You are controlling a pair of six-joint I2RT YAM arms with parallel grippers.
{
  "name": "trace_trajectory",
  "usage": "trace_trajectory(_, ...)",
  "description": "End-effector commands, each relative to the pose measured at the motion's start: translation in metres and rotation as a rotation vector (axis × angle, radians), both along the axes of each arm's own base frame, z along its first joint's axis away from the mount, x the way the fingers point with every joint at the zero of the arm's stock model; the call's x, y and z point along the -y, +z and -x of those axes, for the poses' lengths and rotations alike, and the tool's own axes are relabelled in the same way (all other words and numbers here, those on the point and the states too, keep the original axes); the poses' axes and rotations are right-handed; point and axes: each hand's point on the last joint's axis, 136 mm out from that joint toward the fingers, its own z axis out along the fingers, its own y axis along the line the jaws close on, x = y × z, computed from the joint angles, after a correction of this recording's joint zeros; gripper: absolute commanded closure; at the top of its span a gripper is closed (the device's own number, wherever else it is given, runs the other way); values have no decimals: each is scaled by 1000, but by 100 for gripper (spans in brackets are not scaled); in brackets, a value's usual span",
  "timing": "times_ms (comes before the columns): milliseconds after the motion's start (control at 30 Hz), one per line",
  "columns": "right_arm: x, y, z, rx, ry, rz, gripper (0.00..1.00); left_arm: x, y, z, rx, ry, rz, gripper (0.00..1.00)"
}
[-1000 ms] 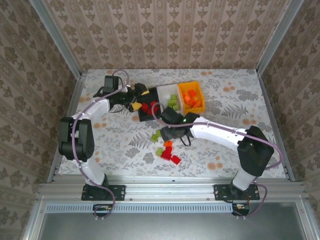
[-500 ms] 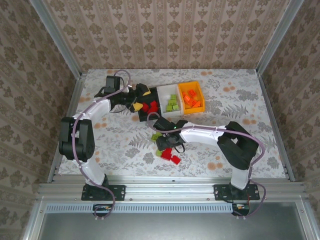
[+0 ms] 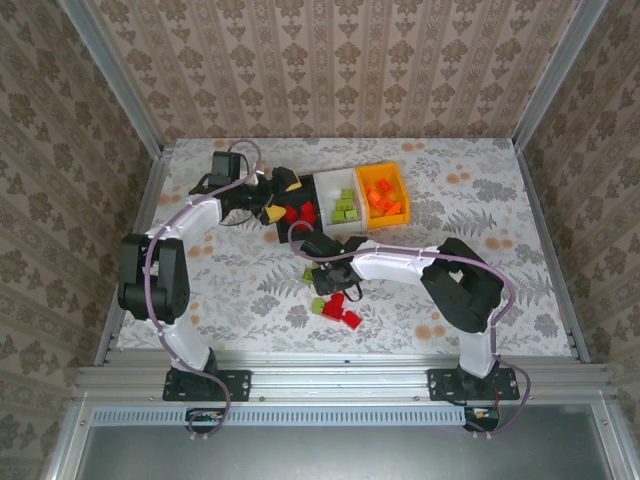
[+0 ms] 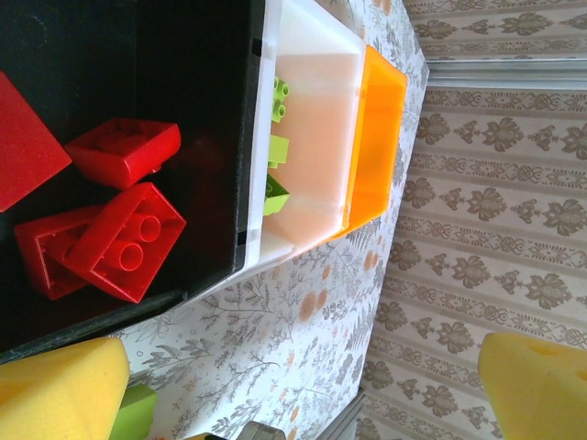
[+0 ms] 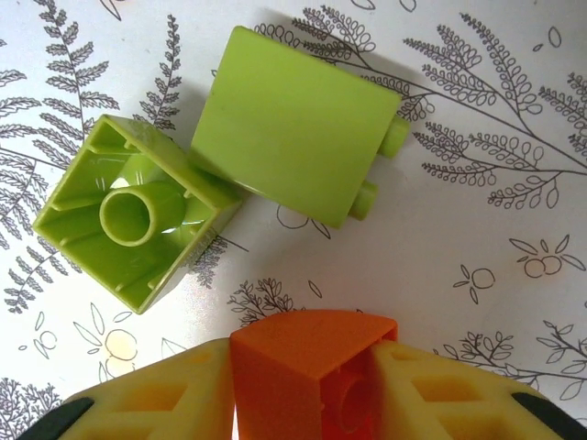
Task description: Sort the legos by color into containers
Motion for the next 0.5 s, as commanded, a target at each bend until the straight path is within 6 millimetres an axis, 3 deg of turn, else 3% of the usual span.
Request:
trace_trajectory(0,10,-2,-5,23,-2,63,63,0,21,2,39,-5,25,0)
trace_trajectory(167,18,3,-10,70,-19,79,66,0,17,2,33,-5,23,0)
trace_trajectory(467,38,35,-38,160,-75,61,66,0,16,2,33,-4,21,0)
